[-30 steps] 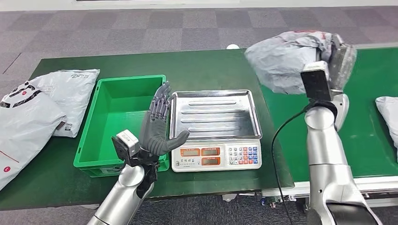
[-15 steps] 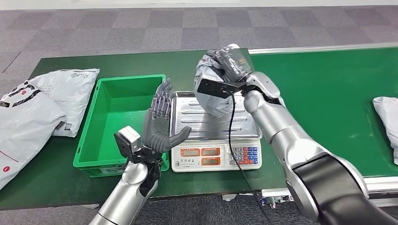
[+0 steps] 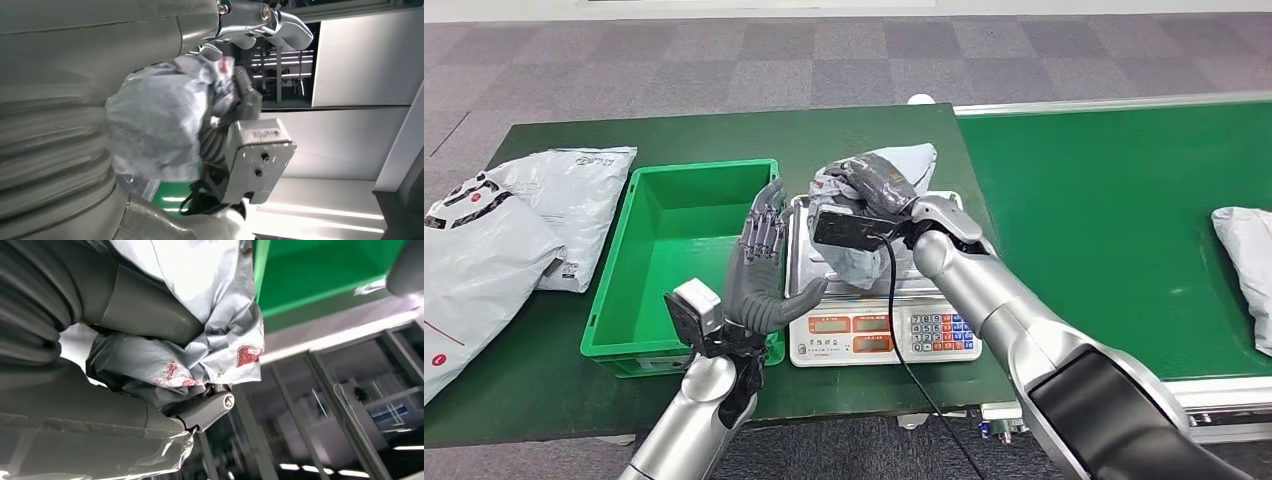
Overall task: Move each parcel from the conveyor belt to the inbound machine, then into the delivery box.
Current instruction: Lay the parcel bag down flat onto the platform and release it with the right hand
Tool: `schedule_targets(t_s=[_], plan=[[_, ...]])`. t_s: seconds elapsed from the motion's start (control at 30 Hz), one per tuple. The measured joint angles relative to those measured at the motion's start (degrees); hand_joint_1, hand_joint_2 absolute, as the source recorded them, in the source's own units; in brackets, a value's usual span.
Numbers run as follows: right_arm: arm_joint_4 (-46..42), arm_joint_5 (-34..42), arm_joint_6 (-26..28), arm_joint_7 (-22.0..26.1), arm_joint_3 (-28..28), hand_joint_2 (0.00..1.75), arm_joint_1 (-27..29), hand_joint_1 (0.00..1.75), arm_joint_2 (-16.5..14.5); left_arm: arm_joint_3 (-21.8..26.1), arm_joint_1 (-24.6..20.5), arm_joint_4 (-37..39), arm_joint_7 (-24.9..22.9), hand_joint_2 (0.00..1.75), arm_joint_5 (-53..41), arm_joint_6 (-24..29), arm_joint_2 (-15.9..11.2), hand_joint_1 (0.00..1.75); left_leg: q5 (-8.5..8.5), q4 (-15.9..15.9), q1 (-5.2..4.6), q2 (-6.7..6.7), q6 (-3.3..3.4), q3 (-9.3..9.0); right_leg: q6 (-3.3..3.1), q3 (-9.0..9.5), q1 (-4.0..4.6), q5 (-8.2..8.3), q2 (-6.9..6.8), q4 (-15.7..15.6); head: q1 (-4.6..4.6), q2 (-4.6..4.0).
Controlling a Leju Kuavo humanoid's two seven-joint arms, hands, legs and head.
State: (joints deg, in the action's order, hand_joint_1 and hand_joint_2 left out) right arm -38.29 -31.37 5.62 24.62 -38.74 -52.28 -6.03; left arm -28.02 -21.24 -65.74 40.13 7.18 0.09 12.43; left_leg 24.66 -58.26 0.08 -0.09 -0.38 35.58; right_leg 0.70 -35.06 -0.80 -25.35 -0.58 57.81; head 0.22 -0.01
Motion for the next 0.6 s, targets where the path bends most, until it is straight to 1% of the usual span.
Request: schedule_targets(t_s=[0.1, 0.3, 0.37, 0.47, 0.6], plan=[[-2.67, 5.29, -0.08, -0.09, -0.15, 1.75, 3.44, 1.75, 0.96, 0.08, 0.97, -1.18, 0.01, 1.75, -0.01, 0.25, -0.48, 0.0, 0.01, 0.0, 0.0, -0.01, 0.0, 0.01, 0.0, -0.01, 0.0, -0.01, -0.01, 0.0, 0.0, 0.0], [-8.87, 13.44, 2.21, 1.93, 0.97, 1.75, 8.08, 1.75, 3.57, 0.79, 2.2, -2.94, -0.2, 1.75, 0.1, 1.27, -1.22, 0.0, 0.03, 0.0, -0.01, 0.02, 0.0, 0.01, 0.0, -0.04, -0.01, -0.02, 0.02, -0.02, 0.01, -0.01], [-11.76, 17.2, 1.19, 1.96, 2.66, 1.75, 10.0, 1.75, 4.46, 0.88, 2.29, -3.2, -0.35, 1.75, 0.26, 1.5, -1.44, 0.0, 0.03, 0.0, -0.01, 0.0, 0.0, 0.01, 0.0, -0.02, -0.01, -0.02, -0.01, -0.04, 0.0, 0.0], [-16.53, 23.13, -1.2, 0.46, 6.15, 1.75, 14.02, 1.75, 5.94, 0.92, 2.32, -3.33, -0.49, 1.75, 0.52, 1.88, -1.85, 0.0, 0.03, -0.01, -0.01, -0.03, 0.0, 0.01, 0.0, 0.0, -0.01, -0.02, -0.03, -0.04, -0.01, -0.01], [-19.97, 29.96, -1.59, -1.28, 11.56, 1.75, 18.99, 1.75, 7.22, 0.96, 2.32, -3.34, -0.5, 1.75, 0.56, 2.26, -2.19, 0.0, 0.05, -0.01, -0.01, -0.02, 0.01, 0.01, 0.0, 0.0, -0.01, -0.02, -0.02, -0.04, 0.0, 0.0]])
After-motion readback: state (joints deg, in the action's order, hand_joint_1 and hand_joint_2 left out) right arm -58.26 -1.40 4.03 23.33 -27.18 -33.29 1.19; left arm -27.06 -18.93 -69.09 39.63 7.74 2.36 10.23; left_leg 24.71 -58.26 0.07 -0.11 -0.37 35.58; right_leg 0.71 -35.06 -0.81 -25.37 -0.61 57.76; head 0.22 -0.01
